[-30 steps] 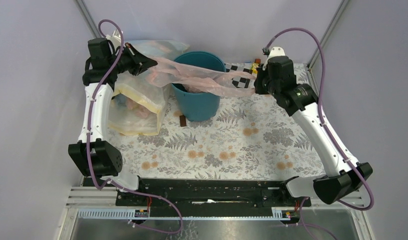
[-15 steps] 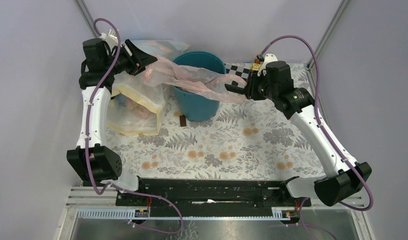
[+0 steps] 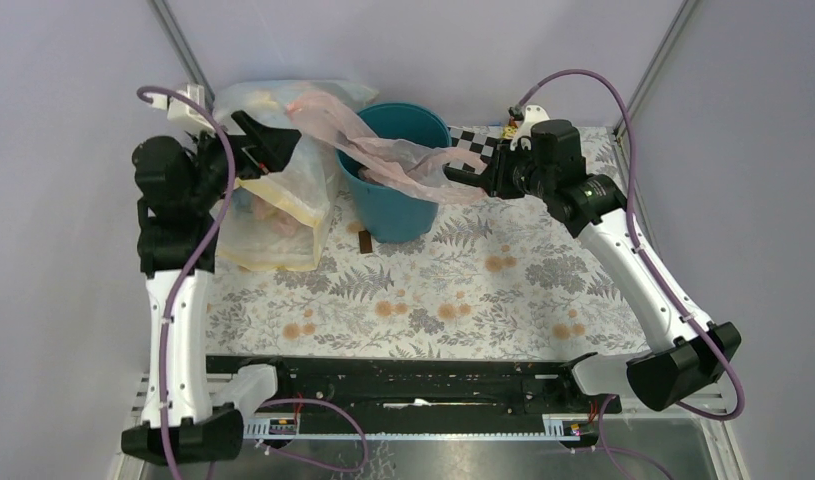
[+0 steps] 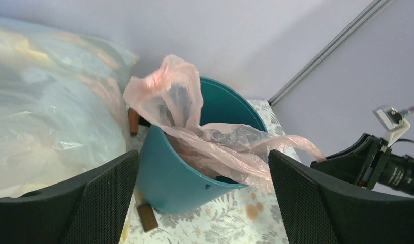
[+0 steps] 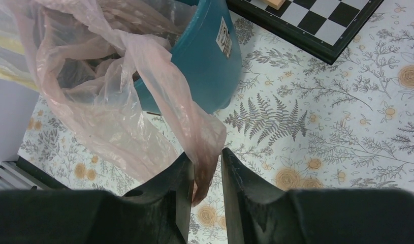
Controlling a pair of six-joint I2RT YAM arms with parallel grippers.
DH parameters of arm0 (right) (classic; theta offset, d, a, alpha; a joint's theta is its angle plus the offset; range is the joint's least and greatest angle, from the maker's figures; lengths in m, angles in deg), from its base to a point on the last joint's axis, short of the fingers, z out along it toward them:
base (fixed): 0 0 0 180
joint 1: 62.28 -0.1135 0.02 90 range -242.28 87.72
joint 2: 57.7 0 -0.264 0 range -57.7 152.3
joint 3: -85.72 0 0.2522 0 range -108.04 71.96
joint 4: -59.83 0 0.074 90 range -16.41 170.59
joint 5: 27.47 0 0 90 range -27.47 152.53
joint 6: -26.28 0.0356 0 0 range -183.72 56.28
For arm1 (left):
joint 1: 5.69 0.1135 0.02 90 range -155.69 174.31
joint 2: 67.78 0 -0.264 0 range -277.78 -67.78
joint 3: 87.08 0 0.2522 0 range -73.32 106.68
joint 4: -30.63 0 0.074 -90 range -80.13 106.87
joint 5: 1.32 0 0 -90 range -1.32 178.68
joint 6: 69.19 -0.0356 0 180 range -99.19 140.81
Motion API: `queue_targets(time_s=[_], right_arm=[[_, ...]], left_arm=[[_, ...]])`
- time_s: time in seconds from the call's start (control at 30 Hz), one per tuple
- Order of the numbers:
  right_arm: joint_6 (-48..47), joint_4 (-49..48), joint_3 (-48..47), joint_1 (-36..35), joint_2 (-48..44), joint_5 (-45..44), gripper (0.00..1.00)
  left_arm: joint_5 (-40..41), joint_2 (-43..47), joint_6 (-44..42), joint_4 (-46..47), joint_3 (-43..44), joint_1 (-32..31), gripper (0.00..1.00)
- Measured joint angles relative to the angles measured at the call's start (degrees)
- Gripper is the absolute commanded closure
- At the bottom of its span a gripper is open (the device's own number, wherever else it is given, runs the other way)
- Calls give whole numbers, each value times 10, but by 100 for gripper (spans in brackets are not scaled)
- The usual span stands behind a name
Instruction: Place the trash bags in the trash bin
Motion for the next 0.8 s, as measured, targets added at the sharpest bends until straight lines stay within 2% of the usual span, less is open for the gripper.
queue_targets(time_s=[0.13, 0.27, 0.43, 0.57, 0.8], right_arm=[[0, -2, 0, 0, 3, 5, 67], [0, -2, -2, 0, 6, 10, 67], [1, -2, -2, 0, 7, 14, 67], [0, -2, -3, 0, 7, 15, 68], [-1, 0, -17, 0, 12, 21, 68]], left_arm=[[49, 55, -39, 55, -66, -38, 1], [87, 54, -82, 98, -96, -52, 1], [96, -17, -111, 119, -78, -52, 11], [68, -93, -122, 120, -43, -52, 13], [27, -160, -201, 119, -8, -52, 2]])
